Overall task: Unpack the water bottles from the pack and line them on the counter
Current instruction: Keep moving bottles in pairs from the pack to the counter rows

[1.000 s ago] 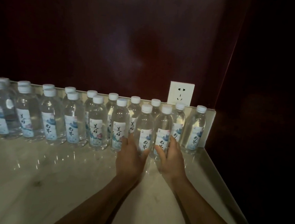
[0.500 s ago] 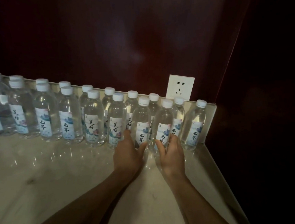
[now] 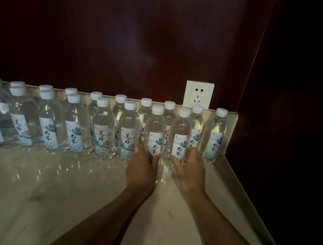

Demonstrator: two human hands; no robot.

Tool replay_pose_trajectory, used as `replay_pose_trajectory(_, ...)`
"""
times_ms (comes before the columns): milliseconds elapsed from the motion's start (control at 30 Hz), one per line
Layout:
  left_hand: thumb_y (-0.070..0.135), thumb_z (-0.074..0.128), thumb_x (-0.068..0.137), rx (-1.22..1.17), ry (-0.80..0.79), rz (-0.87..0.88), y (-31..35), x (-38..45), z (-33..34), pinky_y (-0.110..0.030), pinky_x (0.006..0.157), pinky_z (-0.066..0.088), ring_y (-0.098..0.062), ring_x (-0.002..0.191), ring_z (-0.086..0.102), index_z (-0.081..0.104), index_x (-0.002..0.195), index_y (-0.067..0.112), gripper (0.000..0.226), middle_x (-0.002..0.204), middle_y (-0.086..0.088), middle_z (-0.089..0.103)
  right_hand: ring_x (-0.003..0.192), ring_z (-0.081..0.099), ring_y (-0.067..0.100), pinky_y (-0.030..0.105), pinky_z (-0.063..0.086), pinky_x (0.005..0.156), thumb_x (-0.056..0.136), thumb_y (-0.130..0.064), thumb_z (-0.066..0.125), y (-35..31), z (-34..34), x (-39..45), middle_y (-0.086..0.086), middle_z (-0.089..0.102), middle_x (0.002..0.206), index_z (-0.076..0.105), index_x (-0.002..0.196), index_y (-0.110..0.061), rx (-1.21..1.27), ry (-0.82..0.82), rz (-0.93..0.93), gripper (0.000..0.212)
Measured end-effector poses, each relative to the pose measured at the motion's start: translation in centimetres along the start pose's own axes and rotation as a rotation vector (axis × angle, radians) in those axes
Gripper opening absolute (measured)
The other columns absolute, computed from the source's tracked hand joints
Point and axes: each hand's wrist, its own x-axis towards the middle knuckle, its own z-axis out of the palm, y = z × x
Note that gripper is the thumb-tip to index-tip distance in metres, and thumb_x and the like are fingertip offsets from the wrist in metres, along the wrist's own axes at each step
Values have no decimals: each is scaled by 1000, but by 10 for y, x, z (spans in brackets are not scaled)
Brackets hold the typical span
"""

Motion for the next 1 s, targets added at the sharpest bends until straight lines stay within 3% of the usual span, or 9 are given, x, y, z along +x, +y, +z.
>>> replay_pose_trajectory(133,31,63,97,4,7,-8,1,0,-1,-36,75,54,-24,87,70,46,126,11,39,86,1,71,101,64,22,43,54,86,81,-45,73,0,2,-1,0,65,110,52,110,-24,39,17,21,41)
replay_pose_trajectory(267,34,68,92,9,-6,-17,1,-2,-1,-40,78,57,-21,88,71,44,126,15,46,89,4,71,101,65,22,44,55,87,81,-42,75,-1,3,-1,2,67,111,52,110,-23,35,14,33,42)
replay_pose_trajectory(400,30,69,92,25,-3,-50,-2,1,1,-44,82,56,-28,96,70,41,134,13,53,100,-6,74,101,64,24,42,54,87,81,-41,77,-1,3,1,4,67,110,54,111,-19,25,15,37,43)
replay_pose_trajectory(767,30,66,94,53,-2,-27,-5,2,4,-44,81,55,-32,96,69,44,127,12,43,102,-11,72,101,66,20,42,55,88,80,-45,76,-1,4,2,-1,69,108,55,110,-23,22,10,57,42)
replay_pose_trajectory(1000,29,68,92,19,-7,-30,-4,0,4,-46,84,56,-30,95,70,39,133,11,53,100,-9,72,102,63,24,36,53,84,87,-45,69,-2,3,0,3,67,112,55,113,-17,-66,12,28,41)
